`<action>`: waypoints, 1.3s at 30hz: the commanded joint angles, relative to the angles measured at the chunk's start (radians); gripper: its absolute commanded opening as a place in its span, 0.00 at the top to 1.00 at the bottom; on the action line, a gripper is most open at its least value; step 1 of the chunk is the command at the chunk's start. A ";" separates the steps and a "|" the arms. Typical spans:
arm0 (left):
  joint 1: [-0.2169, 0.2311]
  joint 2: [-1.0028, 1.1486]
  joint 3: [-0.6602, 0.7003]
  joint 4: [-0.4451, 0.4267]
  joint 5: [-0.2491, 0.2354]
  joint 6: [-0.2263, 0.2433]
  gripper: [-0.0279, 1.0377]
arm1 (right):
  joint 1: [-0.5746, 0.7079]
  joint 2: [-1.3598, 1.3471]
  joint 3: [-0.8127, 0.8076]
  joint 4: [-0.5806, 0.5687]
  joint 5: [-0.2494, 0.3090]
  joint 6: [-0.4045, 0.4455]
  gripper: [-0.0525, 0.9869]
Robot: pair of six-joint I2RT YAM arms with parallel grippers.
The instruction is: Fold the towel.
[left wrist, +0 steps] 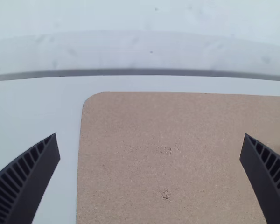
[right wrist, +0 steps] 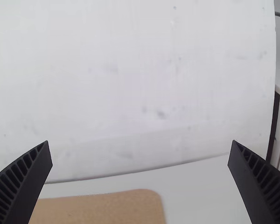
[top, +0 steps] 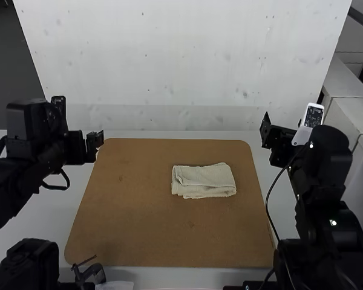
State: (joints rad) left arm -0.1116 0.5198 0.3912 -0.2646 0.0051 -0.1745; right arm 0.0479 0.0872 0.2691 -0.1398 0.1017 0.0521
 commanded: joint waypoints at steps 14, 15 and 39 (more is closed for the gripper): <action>0.004 -0.388 -0.104 0.022 -0.198 0.044 0.04 | -0.011 -0.063 -0.036 0.032 0.000 -0.018 0.02; 0.013 -0.386 -0.104 0.025 -0.208 0.059 0.04 | -0.011 -0.066 -0.039 0.032 -0.002 -0.020 0.02; 0.112 -0.514 -0.180 -0.004 -0.063 0.116 0.05 | -0.022 -0.069 -0.171 0.028 -0.031 -0.080 0.02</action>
State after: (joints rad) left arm -0.0055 0.0246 0.2543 -0.3359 -0.1001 -0.0505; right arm 0.0372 0.0116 0.1104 -0.1280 0.0921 0.0017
